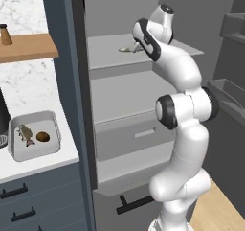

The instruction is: Place one mushroom and one fish in each tupperware on the nearby counter, to pack two identical lunches.

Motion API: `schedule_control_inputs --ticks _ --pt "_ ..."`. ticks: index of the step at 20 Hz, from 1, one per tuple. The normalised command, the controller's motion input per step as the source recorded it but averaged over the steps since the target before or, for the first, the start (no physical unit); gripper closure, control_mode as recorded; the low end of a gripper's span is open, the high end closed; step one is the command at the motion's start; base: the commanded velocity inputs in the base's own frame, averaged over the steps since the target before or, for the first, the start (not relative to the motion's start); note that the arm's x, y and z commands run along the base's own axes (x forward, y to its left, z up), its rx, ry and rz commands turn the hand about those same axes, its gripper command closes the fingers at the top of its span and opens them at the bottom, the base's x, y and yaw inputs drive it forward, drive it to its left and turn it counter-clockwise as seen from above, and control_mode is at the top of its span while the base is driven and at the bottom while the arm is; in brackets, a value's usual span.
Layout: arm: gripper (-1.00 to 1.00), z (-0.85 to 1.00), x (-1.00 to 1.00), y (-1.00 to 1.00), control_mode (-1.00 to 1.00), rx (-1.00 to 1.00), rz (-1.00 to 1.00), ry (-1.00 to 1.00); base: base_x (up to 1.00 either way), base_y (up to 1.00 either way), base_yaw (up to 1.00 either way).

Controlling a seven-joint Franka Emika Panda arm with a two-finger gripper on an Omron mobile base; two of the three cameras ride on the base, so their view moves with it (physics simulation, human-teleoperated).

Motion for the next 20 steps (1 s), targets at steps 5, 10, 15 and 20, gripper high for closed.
schedule_control_inputs --ticks 5,10,15,20 --pt "-1.0 -0.21 0.0 0.0 -1.0 -0.03 0.0 0.1 0.0 0.0 0.0" --pt "-1.0 -0.31 -0.14 0.0 -1.0 -0.03 0.0 0.09 0.0 0.0 0.0" --pt "-1.0 -0.33 -0.05 0.0 -1.0 -0.05 0.01 0.01 0.0 0.0 0.0" --pt "1.0 -0.42 -0.13 0.03 -1.0 -0.09 0.01 0.0 0.0 0.0 0.0"
